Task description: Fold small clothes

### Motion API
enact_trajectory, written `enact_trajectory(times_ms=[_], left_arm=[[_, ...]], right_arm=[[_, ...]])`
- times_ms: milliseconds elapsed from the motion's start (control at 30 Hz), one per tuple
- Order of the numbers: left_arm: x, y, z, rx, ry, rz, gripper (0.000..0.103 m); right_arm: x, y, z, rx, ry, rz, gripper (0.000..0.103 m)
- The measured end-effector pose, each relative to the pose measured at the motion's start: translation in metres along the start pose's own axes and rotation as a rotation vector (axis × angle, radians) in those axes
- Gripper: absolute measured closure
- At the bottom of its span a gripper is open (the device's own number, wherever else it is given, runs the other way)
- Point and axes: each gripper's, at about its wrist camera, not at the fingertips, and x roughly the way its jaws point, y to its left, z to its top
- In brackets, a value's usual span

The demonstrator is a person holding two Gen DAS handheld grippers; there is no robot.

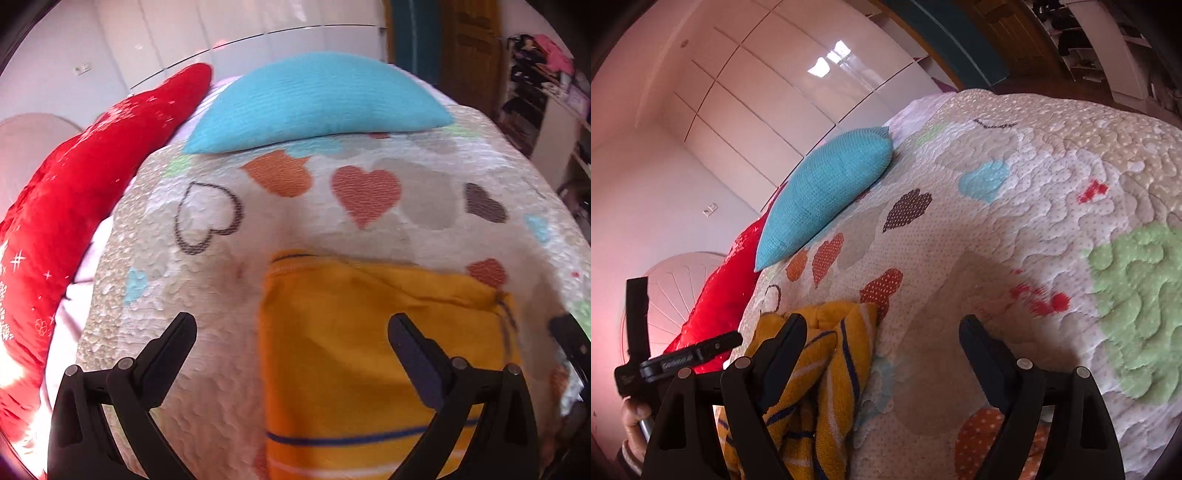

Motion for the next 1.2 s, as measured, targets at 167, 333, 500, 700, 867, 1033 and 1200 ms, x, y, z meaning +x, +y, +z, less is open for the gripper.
enact_trajectory(times_ms=[167,333,500,700,867,1033,1200], left_arm=[[-0.01,-0.08,-0.035,0.244,0.02,-0.015,0.0],[0.013,-0.107,-0.042,0.219,0.05,0.01,0.0],[-0.011,-0.094,-0.038,0.083,0.084,-0.215,0.0],[-0.03,-0.142,-0.055,0.34,-0.008,-0.123,0.015],[0.013,-0.148,-0.051,0.334,0.13,-0.066,0.059],[-0.004,-0.142,-0.033,0.258,0.063,-0.087,0.093],[-0.006,-0.152,-0.028,0.253,0.07,-0.115,0.093]], right_arm=[[-0.016,-0.023,0.008,0.096,-0.058,0.014,0.014],[-0.017,-0.03,0.012,0.123,-0.053,0.025,0.014],[-0.013,-0.03,0.013,0.121,-0.034,0.02,0.014],[-0.013,-0.034,0.012,0.14,-0.031,0.034,0.014],[-0.012,-0.034,0.012,0.133,-0.029,0.025,0.014],[-0.011,-0.034,0.012,0.133,-0.03,0.026,0.014],[-0.012,-0.039,0.012,0.157,-0.034,0.043,0.015]])
